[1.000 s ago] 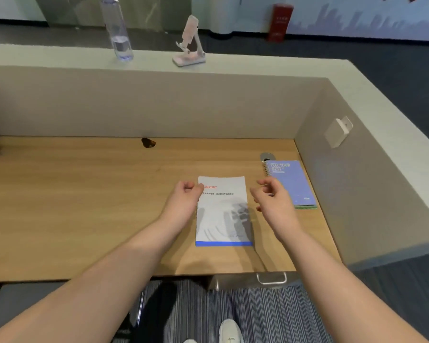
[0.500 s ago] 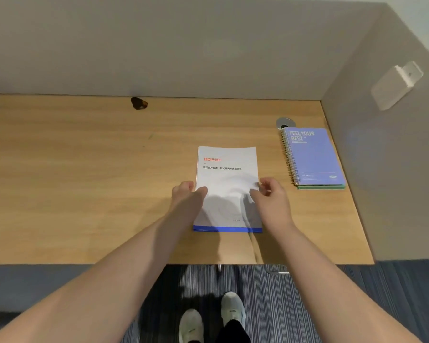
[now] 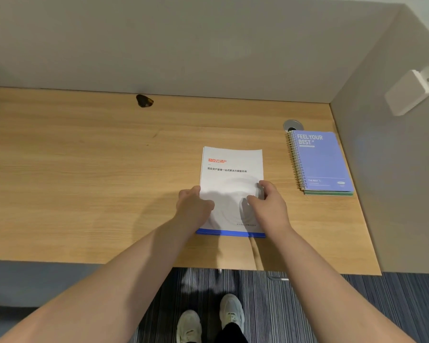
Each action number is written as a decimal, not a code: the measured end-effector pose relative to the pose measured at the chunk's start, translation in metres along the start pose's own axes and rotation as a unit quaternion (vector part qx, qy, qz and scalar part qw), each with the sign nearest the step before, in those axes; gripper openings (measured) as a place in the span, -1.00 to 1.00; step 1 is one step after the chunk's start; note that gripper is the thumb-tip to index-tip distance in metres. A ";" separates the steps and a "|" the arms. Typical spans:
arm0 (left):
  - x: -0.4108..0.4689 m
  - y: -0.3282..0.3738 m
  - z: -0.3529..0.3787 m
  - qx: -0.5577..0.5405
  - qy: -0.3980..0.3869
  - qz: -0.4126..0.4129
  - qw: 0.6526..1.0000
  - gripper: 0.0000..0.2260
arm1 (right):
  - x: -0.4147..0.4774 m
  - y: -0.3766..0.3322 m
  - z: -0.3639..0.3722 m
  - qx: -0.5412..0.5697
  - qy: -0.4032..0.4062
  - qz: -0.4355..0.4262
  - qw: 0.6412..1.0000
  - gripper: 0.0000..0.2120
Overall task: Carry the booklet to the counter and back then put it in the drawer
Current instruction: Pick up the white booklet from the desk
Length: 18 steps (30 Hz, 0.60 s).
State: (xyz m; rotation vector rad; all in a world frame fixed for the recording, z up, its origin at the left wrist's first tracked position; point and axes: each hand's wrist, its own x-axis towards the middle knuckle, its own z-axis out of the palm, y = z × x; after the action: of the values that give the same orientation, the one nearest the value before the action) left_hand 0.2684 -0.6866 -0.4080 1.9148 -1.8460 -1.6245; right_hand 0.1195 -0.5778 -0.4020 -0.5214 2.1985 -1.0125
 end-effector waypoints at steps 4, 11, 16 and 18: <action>-0.005 0.000 -0.002 0.007 0.001 0.014 1.000 -0.51 | -0.002 0.001 0.002 -0.013 -0.001 -0.006 1.000 -0.41; -0.002 -0.003 -0.007 -0.066 0.033 0.063 0.995 -0.75 | -0.003 0.004 0.003 -0.010 0.004 -0.003 1.000 -0.43; 0.001 -0.004 -0.004 -0.116 0.033 0.071 0.990 -0.82 | -0.003 0.006 0.003 -0.009 0.001 -0.007 1.000 -0.43; 0.001 -0.003 -0.002 -0.127 0.027 0.068 0.989 -0.79 | -0.003 0.006 0.003 -0.010 -0.002 -0.011 1.000 -0.43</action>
State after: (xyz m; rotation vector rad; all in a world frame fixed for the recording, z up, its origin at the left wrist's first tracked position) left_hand 0.2717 -0.6876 -0.4097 1.6747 -1.6186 -1.6547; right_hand 0.1229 -0.5740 -0.4074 -0.5584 2.2051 -1.0012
